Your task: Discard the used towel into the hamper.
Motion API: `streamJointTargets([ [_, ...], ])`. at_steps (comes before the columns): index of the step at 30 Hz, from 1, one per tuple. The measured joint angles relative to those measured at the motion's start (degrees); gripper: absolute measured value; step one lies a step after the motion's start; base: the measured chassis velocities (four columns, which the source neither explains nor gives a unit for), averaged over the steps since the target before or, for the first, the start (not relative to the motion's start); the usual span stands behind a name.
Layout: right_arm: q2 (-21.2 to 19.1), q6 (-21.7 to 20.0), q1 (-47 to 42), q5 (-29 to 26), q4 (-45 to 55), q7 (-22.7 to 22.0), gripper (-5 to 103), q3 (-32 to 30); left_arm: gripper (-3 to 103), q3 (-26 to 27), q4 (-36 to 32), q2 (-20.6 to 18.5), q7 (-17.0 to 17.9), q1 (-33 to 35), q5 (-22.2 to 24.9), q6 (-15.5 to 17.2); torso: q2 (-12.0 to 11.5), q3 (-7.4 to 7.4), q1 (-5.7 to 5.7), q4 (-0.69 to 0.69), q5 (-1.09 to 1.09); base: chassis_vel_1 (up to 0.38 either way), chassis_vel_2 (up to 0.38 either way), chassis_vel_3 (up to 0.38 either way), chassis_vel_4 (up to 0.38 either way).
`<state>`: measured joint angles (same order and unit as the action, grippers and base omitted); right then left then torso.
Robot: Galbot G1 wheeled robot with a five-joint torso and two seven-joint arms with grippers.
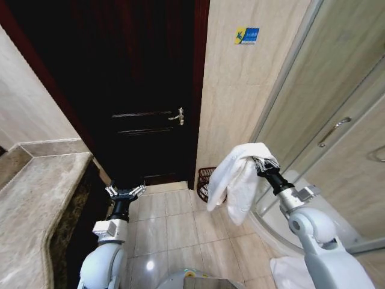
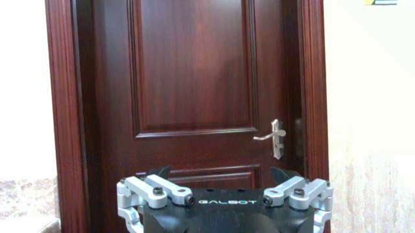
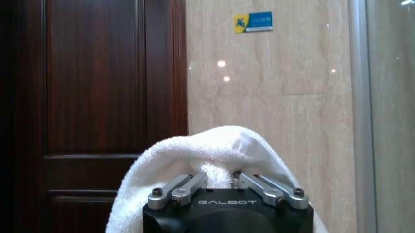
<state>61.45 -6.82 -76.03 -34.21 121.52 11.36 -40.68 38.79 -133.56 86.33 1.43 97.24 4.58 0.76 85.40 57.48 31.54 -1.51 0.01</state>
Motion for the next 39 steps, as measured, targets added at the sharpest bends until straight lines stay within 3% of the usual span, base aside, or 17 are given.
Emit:
streamJointTargets([
  [10,-0.9,0.9,0.3,-0.9,-1.1,0.3,9,-0.1,100,-0.4,-0.2,1.2,-0.1,0.4,-0.4,-0.5,0.0,0.00,-0.01,0.00,0.00,-0.052,0.083,0.095,-0.058],
  [17,-1.3,1.7,0.3,-1.4,-1.6,0.3,9,-0.3,100,-0.5,0.3,1.9,0.9,0.5,-1.2,-3.5,0.0,0.00,0.01,0.05,-0.02,-0.052,0.142,0.143,-0.054],
  [25,-1.4,2.4,-0.5,-1.9,-1.7,0.4,9,-0.6,100,-0.7,0.6,2.9,1.0,1.0,-2.2,-4.7,-0.1,-0.02,-0.03,0.01,-0.02,-0.025,0.033,0.032,-0.028],
  [39,-0.9,3.1,0.0,-1.2,-2.6,0.2,9,-0.5,100,-0.9,0.9,4.0,1.1,1.7,-3.3,-6.0,-4.6,-2.38,-2.07,0.04,0.00,0.000,0.000,0.000,0.000],
])
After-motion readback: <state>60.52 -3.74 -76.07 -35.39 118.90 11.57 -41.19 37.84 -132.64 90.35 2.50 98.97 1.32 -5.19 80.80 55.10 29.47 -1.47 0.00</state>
